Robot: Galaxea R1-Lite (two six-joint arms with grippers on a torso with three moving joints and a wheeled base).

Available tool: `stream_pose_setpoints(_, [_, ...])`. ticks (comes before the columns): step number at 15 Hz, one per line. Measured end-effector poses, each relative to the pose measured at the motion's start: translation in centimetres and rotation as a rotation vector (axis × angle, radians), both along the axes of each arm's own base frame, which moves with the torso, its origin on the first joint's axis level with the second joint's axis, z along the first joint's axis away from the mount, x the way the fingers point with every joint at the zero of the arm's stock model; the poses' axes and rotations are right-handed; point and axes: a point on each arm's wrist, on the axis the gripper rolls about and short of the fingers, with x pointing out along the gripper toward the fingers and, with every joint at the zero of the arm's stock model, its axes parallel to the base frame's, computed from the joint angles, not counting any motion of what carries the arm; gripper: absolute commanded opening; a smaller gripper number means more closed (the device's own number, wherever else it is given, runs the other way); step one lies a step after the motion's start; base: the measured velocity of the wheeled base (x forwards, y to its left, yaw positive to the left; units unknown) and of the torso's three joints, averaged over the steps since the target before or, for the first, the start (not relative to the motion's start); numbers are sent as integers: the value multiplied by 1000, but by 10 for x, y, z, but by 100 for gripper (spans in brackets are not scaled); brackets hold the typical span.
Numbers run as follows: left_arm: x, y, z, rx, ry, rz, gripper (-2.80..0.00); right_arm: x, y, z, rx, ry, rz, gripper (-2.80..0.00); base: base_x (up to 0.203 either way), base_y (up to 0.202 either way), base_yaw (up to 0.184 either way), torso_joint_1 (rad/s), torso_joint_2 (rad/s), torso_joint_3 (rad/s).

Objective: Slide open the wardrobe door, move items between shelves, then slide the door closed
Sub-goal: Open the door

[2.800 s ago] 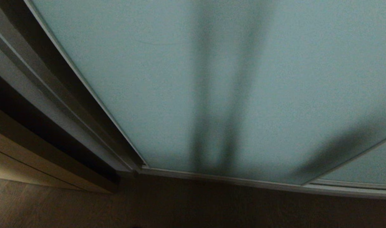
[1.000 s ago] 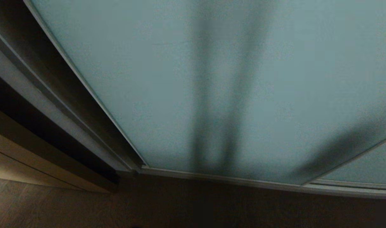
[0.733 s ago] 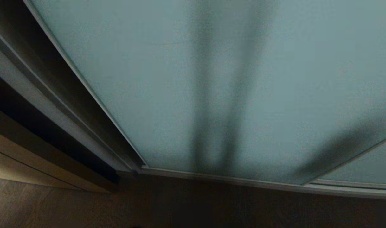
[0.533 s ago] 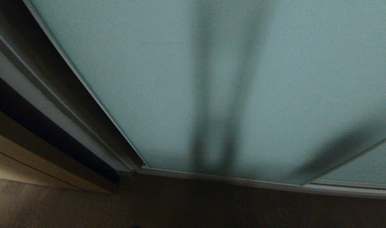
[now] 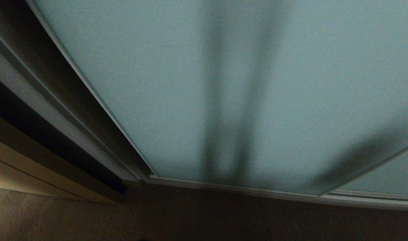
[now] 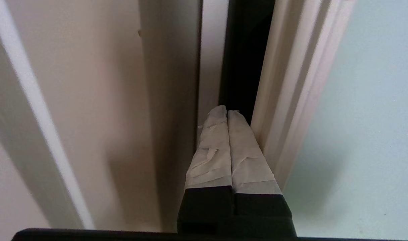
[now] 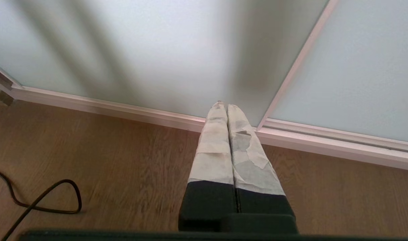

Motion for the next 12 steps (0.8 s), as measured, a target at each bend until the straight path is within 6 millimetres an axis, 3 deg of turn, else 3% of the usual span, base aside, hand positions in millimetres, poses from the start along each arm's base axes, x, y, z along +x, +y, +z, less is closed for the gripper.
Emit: stream_pose_setpoints(12, [-20,-68,3,8,3,-357,-280,0,0,0,0,0,0,-280,0,0,0,0,0,0])
